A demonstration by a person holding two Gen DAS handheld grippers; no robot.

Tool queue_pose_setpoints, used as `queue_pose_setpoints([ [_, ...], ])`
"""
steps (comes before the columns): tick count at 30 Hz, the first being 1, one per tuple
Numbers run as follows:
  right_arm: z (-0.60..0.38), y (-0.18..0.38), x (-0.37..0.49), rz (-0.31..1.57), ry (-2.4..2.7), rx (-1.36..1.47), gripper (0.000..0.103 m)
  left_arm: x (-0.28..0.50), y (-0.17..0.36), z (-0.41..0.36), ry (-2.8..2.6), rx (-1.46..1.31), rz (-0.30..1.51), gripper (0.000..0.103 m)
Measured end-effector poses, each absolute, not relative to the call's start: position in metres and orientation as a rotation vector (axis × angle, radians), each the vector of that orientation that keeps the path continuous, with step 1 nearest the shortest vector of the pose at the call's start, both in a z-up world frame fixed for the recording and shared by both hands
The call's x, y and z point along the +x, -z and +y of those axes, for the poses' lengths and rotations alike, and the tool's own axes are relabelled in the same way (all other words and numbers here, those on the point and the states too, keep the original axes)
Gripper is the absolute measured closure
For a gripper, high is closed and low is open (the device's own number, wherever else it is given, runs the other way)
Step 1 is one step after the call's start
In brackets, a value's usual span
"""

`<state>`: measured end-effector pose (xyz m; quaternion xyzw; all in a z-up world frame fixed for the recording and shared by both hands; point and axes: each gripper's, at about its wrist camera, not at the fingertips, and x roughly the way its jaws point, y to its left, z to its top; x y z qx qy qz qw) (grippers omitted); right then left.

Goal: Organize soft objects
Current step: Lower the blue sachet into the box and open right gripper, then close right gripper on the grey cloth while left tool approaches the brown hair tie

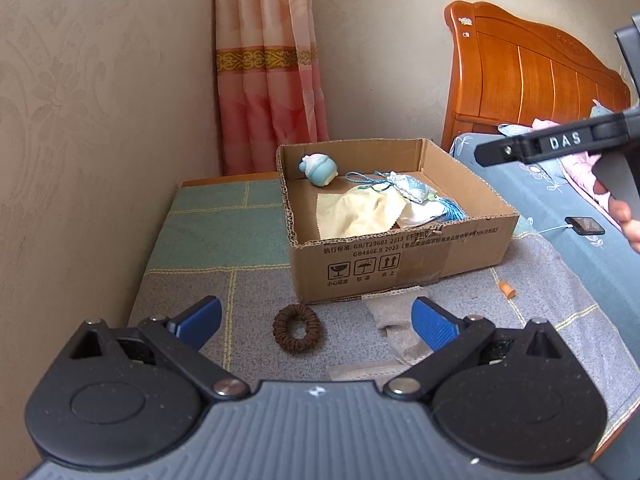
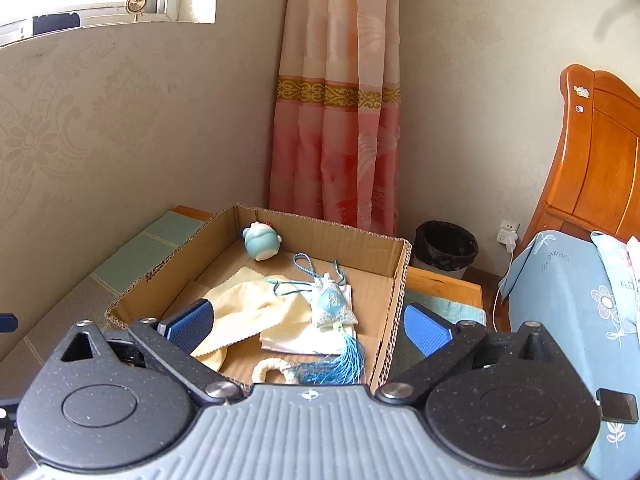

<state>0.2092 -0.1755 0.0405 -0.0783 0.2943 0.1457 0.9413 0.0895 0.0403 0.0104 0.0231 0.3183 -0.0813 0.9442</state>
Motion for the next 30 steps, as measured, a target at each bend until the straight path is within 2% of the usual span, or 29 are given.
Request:
queue_pose_setpoints([
  [17,-0.17,0.028,0.137,0.692,-0.303,-0.147,0.0,0.085,0.008,0.042,0.177,0.068,0.709,0.002],
  [30,-0.112,0.055,0.151,0.766,-0.394,-0.182,0.0,0.088,0.019,0.07,0.121,0.032,0.737,0.002],
])
